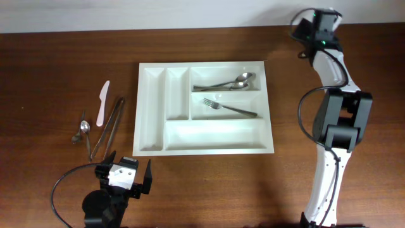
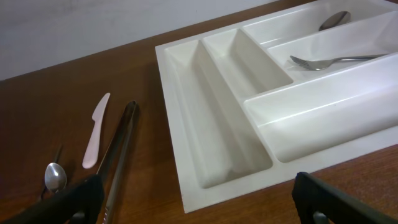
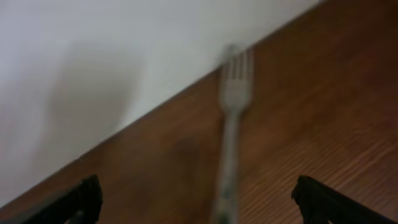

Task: Pack container
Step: 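Move the right gripper to the fork at the table's top right, then close the right gripper on the fork handle and lift it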

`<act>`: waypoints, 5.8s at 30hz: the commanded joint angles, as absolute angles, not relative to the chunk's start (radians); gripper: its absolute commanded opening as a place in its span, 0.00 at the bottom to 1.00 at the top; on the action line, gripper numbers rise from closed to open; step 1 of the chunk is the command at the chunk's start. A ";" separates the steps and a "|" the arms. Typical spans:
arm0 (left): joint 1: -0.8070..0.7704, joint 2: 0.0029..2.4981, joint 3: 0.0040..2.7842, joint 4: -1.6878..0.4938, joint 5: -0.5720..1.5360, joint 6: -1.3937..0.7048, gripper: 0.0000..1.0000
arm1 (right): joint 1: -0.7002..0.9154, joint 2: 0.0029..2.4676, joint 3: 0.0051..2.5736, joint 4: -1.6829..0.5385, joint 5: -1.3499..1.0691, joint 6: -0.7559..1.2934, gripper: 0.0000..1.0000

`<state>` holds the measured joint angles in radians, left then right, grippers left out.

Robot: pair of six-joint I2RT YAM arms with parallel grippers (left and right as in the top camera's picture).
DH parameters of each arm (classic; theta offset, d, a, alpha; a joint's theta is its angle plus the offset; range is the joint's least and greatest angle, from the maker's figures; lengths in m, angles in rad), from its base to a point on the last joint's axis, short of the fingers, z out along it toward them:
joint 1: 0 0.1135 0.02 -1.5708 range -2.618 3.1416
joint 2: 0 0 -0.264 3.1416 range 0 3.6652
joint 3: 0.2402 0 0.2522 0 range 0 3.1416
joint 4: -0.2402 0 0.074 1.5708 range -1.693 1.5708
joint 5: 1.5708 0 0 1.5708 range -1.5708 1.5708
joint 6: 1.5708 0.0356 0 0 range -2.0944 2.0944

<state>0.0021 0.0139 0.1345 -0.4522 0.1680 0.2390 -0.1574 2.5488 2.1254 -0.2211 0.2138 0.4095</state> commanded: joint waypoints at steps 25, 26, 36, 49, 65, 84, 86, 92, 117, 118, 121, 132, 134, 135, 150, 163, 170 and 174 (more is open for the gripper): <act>0.004 0.008 0.130 -0.449 0.178 0.225 0.99 | -0.196 2.724 2.137 -0.085 0.174 0.442 0.99; 0.004 0.008 0.130 -0.449 0.178 0.225 0.99 | -0.196 2.724 2.137 -0.086 0.157 0.466 0.99; 0.004 0.008 0.130 -0.449 0.178 0.226 0.99 | -0.197 2.724 2.137 -0.086 0.105 0.578 0.59; 0.004 0.008 0.130 -0.449 0.178 0.225 0.99 | -0.198 2.724 2.137 -0.174 0.116 0.577 0.36; 0.004 0.008 0.130 -0.449 0.178 0.225 0.99 | -0.222 2.724 2.137 -0.200 0.116 0.578 0.25; 0.004 0.008 0.130 -0.449 0.179 0.225 0.99 | -0.249 2.724 2.137 -0.416 0.191 0.577 0.26; 0.004 0.008 0.130 -0.449 0.178 0.225 0.99 | -0.241 2.724 2.137 -0.377 0.148 0.547 0.36; 0.004 0.008 0.130 -0.449 0.178 0.225 0.99 | -0.197 2.724 2.137 -0.285 0.056 0.427 0.52; 0.004 0.008 0.130 -0.449 0.178 0.225 0.99 | -0.107 2.726 2.137 -0.336 0.147 0.393 0.50; 0.004 0.008 0.130 -0.449 0.178 0.225 0.99 | -0.107 2.726 2.137 -0.338 0.147 0.393 0.49; 0.004 0.008 0.130 -0.449 0.178 0.225 0.99 | -0.107 2.726 2.137 -0.358 0.147 0.393 0.44; 0.004 0.008 0.130 -0.449 0.178 0.225 0.99 | -0.106 2.726 2.137 -0.414 0.146 0.393 0.32; 0.004 0.008 0.130 -0.449 0.179 0.225 0.99 | -0.105 2.726 2.137 -0.435 0.146 0.393 0.32; 0.004 0.008 0.130 -0.449 0.178 0.225 0.99 | -0.105 2.726 2.137 -0.460 0.146 0.393 0.32; 0.004 0.008 0.130 -0.449 0.178 0.225 0.99 | -0.105 2.726 2.137 -0.477 0.142 0.327 0.43; 0.004 0.008 0.130 -0.449 0.178 0.225 0.99 | -0.127 2.747 2.138 -0.204 0.238 0.180 0.72; 0.004 0.008 0.130 -0.449 0.178 0.225 0.99 | -0.150 2.762 2.138 -0.175 0.249 0.184 0.63; 0.004 0.008 0.130 -0.449 0.178 0.225 0.99 | -0.159 2.766 2.138 -0.178 0.258 0.200 0.46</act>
<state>0.0021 0.0139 0.1345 -0.4519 0.1680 0.2390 -0.1375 2.6980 2.1696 -0.1467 0.2249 0.1856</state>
